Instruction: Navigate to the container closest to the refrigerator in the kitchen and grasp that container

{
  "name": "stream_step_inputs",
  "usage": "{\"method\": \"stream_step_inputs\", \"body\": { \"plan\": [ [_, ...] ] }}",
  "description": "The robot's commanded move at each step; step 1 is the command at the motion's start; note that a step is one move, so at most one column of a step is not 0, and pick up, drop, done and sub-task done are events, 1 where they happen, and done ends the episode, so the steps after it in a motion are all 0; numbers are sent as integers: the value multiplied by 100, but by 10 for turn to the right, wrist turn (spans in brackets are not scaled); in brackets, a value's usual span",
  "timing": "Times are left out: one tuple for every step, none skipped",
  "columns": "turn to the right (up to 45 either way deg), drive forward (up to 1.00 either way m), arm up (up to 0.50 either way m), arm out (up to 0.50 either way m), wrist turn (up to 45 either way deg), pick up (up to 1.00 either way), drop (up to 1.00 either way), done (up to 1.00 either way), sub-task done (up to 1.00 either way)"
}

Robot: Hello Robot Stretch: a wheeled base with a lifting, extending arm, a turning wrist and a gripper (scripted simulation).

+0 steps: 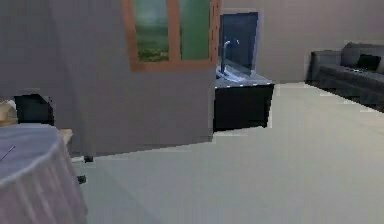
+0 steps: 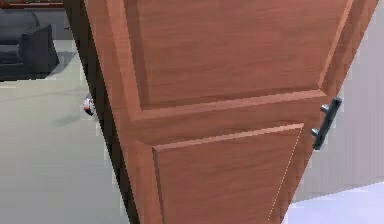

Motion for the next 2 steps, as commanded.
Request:
{"method": "stream_step_inputs", "body": {
  "plan": [
    [0, 50, 0, 0, 0, 0, 0, 0, 0],
    [450, 0, 0, 0, 0, 0, 0, 0, 0]
  ]
}}
